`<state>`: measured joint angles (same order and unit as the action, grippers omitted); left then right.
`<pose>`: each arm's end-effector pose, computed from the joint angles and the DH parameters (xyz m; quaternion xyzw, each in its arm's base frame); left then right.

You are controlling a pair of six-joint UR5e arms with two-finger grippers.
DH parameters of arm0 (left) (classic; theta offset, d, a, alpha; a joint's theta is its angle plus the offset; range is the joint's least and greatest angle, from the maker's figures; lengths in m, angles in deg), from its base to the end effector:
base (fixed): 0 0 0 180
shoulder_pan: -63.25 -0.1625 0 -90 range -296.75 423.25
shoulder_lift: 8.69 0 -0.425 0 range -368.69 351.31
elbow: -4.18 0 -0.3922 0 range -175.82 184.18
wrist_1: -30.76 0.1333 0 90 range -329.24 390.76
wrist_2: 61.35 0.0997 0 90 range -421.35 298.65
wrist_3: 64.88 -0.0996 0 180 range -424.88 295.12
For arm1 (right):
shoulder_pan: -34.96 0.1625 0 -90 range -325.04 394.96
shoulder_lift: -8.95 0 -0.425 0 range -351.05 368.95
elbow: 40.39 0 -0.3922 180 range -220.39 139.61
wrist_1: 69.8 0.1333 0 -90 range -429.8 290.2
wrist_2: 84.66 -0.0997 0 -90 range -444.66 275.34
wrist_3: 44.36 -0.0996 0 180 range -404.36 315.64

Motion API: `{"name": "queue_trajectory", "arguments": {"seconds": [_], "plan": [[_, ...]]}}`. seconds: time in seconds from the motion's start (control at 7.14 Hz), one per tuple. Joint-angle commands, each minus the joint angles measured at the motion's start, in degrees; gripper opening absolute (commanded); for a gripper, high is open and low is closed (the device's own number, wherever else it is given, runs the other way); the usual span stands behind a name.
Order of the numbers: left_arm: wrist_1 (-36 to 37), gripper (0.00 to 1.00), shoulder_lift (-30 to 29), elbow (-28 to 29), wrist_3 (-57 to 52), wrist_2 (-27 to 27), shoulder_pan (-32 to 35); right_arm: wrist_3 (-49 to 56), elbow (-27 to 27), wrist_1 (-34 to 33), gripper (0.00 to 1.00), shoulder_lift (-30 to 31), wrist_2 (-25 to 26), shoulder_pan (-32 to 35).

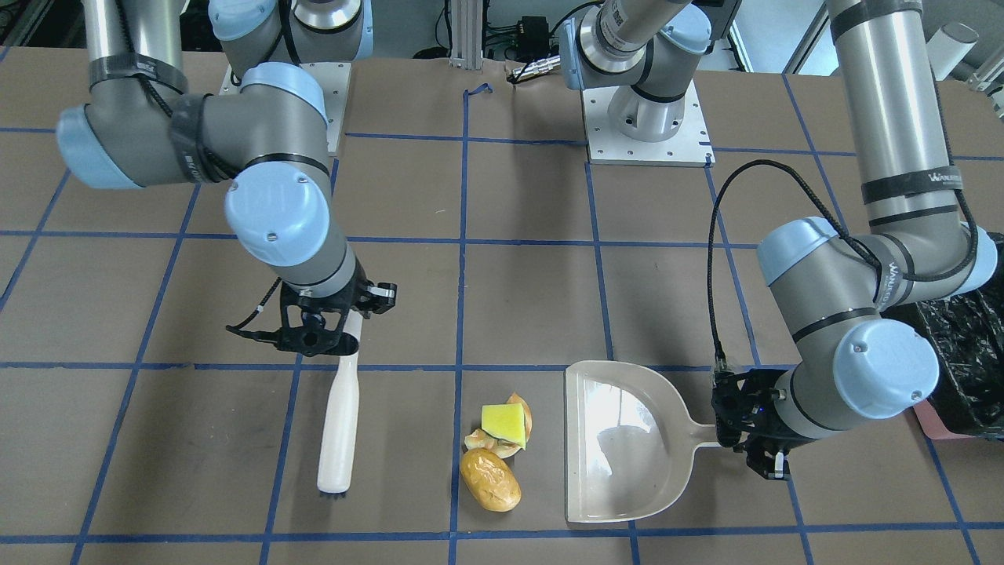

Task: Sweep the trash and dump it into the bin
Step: 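Carry the brush with the right gripper over to the debris pile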

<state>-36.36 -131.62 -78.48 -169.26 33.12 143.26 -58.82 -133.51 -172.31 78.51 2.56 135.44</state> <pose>-0.0057 -0.6911 0.2459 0.7335 0.6781 0.0456 0.0013 0.2425 -0.5518 0.2872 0.0369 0.9944 0.0992 0.0028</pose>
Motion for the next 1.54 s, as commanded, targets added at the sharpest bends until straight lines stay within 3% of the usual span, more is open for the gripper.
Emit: {"name": "queue_trajectory", "arguments": {"seconds": [0.0,0.28,1.4], "plan": [[0.0,0.0,0.0,0.4,0.1,1.1,0.8,-6.4,2.9,0.6,0.0,-4.3,-0.6,5.5],[-0.1,0.0,0.0,0.4,0.3,1.1,0.8,-10.3,3.4,0.5,0.0,-5.2,-4.1,8.1],[-0.1,0.0,-0.1,0.5,1.5,1.1,0.8,-14.2,9.2,-0.8,0.0,-9.9,-9.8,11.9]]}}
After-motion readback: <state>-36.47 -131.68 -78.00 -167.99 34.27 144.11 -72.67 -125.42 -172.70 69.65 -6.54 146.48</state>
